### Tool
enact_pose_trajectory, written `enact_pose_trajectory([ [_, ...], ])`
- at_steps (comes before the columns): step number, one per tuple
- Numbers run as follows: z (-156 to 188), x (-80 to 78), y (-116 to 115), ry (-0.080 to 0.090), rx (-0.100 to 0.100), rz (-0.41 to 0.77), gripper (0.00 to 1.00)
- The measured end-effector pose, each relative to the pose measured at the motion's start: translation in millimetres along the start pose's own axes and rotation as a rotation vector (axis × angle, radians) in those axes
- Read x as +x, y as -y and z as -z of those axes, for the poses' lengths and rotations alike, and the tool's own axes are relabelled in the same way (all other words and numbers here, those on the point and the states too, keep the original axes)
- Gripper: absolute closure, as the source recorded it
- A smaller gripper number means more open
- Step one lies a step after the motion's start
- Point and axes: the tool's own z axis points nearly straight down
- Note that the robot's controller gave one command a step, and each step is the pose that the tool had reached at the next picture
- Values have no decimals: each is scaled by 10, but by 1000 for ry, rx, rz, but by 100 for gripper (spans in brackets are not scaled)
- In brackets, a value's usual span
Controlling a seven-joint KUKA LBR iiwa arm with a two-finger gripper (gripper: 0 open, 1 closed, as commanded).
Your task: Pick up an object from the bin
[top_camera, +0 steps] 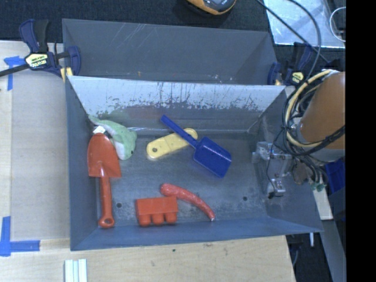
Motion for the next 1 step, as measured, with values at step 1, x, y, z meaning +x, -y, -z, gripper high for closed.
enact_pose_trajectory([
  [1, 44, -19, -6, 8, 1, 4, 0],
])
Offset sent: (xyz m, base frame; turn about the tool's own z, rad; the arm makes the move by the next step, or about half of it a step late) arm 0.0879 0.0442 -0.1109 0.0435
